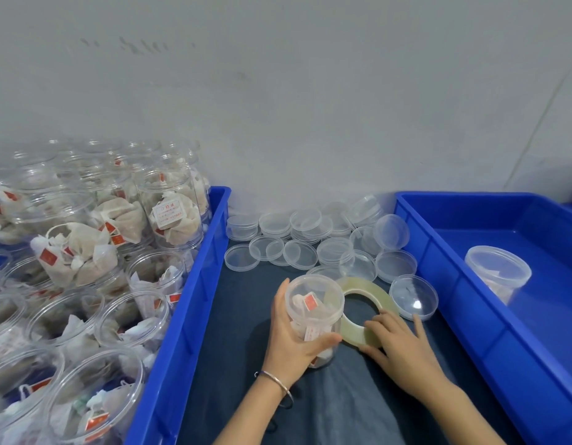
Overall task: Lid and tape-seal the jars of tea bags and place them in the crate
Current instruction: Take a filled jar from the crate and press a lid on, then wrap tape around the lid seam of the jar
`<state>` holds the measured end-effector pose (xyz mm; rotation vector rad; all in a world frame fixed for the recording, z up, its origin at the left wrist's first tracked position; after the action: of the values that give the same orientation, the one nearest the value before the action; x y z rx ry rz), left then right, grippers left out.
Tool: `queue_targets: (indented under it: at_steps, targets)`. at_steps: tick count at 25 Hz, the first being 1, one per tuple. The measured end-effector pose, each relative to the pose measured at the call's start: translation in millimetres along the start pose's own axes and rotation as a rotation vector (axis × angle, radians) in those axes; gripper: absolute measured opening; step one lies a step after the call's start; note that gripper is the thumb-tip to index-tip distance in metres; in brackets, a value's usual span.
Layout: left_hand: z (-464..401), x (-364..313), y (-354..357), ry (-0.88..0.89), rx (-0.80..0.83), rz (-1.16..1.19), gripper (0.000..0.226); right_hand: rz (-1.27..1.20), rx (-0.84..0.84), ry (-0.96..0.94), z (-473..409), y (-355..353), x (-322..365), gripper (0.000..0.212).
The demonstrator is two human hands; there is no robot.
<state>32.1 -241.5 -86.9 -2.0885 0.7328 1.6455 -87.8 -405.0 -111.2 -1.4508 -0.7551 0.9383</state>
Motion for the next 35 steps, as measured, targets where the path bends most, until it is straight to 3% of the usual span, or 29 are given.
queue_targets:
  at_steps: [2,6,8,10,13,16,19,26,29,32,35]
  targets:
    - [5.2,-8.4,-3.2,-0.01,-0.017,0.014,0.124,-0.035,-0.112,-0.02,1.8,-14.4,8.2,0.039]
    - [14.2,-44.0,-20.4,0.178,-0.328,0.051,0.058,-0.91,-0.377,0.185,16.7,-61.1,10.9,0.018]
    - [13.0,-67.0,-23.3,0.293,-0.321,0.039,0.045,-1.158,-0.442,0.151,35.3,-82.7,13.3,0.013]
    - [8.4,-90.3,-16.9,0.338,-0.149,-0.046,0.046,-1.169,-0.467,0.027,54.5,-100.3,22.8,0.011]
    - [4.1,-109.4,2.5,0.266,0.185,-0.177,0.054,-1.032,-0.478,-0.105,74.5,-112.7,38.6,0.016]
    - [8.6,-109.7,12.5,0.23,0.344,-0.253,0.058,-0.926,-0.474,-0.141,80.7,-116.1,48.7,0.023]
    - [17.0,-106.8,12.3,0.236,0.288,-0.267,0.055,-0.871,-0.503,-0.116,81.5,-114.6,52.2,0.026]
    - [34.8,-104.6,13.7,0.506,-0.048,-0.266,0.034,-0.849,-0.512,-0.036,82.0,-105.2,54.0,0.03]
    - [29.1,-105.2,1.9,0.465,-0.075,-0.164,0.025,-0.867,-0.516,-0.042,84.5,-104.2,50.8,0.029]
    - [30.7,-107.2,-1.0,0.506,-0.107,-0.22,0.02,-0.821,-0.551,-0.03,83.0,-101.0,55.9,0.019]
    - [37.4,-101.1,1.1,0.452,-0.151,-0.189,0.018,-0.804,-0.561,-0.003,80.7,-98.4,62.3,0.032]
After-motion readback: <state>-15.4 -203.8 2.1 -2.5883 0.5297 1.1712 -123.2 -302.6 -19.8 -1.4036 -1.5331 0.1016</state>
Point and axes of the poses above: each hand's wrist, its own z-axis away from the middle knuckle, its own y-axis out of the palm, x = y × z, the point moved 4 cm from there along -z, towards the middle knuckle, and after that the axes turned 6 degrees about z, right-handed, at the moved point
